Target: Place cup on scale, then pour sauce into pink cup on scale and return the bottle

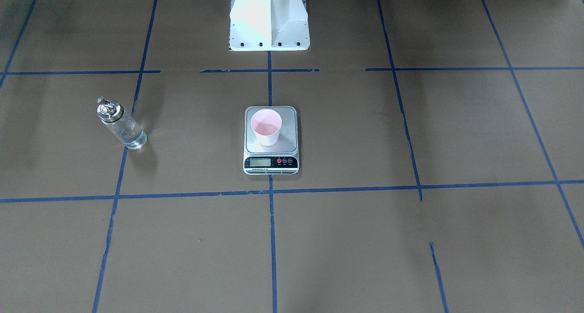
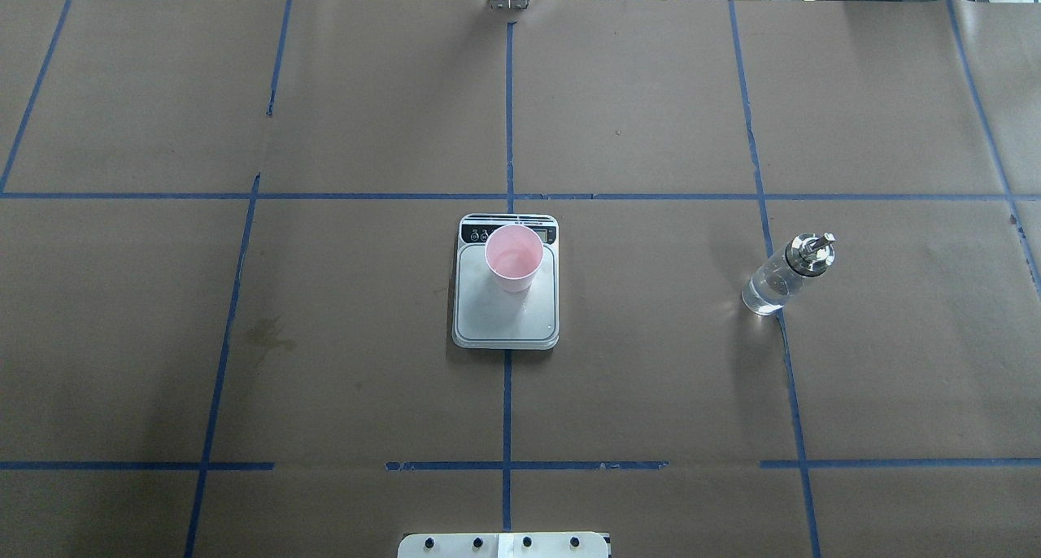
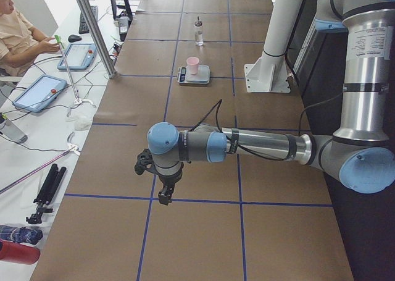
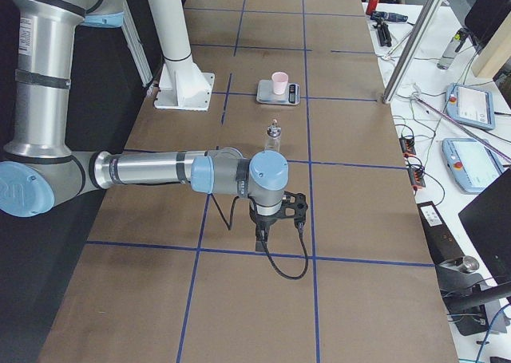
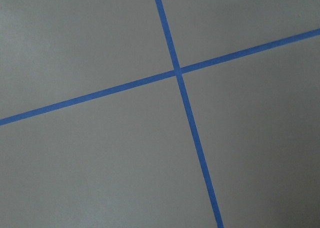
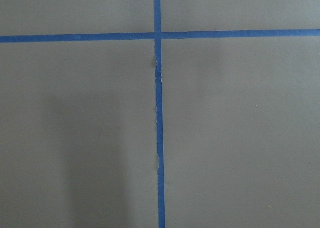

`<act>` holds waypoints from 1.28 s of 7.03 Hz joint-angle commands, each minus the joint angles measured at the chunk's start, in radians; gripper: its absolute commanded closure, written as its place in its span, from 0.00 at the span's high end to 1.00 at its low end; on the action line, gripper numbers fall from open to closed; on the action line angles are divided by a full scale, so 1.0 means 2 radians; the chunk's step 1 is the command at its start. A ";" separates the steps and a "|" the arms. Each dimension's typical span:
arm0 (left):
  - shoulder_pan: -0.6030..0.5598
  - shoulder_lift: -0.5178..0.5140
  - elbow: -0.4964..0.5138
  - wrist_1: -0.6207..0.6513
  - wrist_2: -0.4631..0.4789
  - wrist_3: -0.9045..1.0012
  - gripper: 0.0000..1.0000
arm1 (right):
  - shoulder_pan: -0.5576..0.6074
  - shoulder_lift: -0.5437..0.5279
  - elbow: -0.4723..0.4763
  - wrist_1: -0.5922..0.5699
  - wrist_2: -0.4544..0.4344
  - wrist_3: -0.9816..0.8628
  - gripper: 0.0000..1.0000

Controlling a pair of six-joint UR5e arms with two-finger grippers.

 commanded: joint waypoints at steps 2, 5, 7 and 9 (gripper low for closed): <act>0.000 0.004 0.000 0.001 0.000 0.000 1.00 | 0.000 0.001 0.000 0.000 0.000 0.001 1.00; -0.001 0.006 0.000 0.001 0.000 0.000 1.00 | 0.000 0.002 0.000 0.000 0.000 0.001 1.00; -0.001 0.010 0.002 0.001 0.001 0.000 1.00 | 0.000 0.003 0.000 0.000 0.000 0.001 1.00; -0.001 0.016 0.001 0.001 0.005 0.000 1.00 | 0.000 0.003 -0.001 0.000 0.000 0.001 1.00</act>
